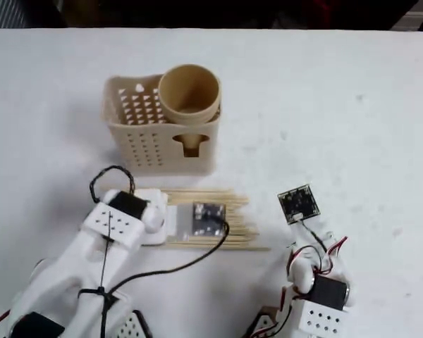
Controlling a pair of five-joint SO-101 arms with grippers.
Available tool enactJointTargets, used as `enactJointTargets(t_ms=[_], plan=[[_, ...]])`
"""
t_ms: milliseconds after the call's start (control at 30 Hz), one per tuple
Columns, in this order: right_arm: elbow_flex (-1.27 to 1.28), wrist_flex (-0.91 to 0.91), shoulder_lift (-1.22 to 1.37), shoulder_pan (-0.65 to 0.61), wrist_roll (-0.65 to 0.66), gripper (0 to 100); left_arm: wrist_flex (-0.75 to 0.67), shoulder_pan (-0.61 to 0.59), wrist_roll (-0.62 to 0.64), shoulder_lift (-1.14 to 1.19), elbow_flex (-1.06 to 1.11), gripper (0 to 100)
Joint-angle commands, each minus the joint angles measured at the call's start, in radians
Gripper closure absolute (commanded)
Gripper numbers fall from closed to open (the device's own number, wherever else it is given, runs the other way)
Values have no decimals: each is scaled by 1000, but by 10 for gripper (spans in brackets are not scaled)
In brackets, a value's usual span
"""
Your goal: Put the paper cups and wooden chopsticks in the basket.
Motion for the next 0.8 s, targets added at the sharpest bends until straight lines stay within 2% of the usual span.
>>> enactJointTargets(t_ms=[0,300,500,767], plan=[[9,5,-10,4,8,966,8,13,155,1,-48,969],[9,5,-10,4,8,966,9,13,397,2,-41,962],[9,5,-10,4,8,966,6,13,388,2,20,867],[9,5,-10,4,8,966,12,-2,362,-5,17,867]])
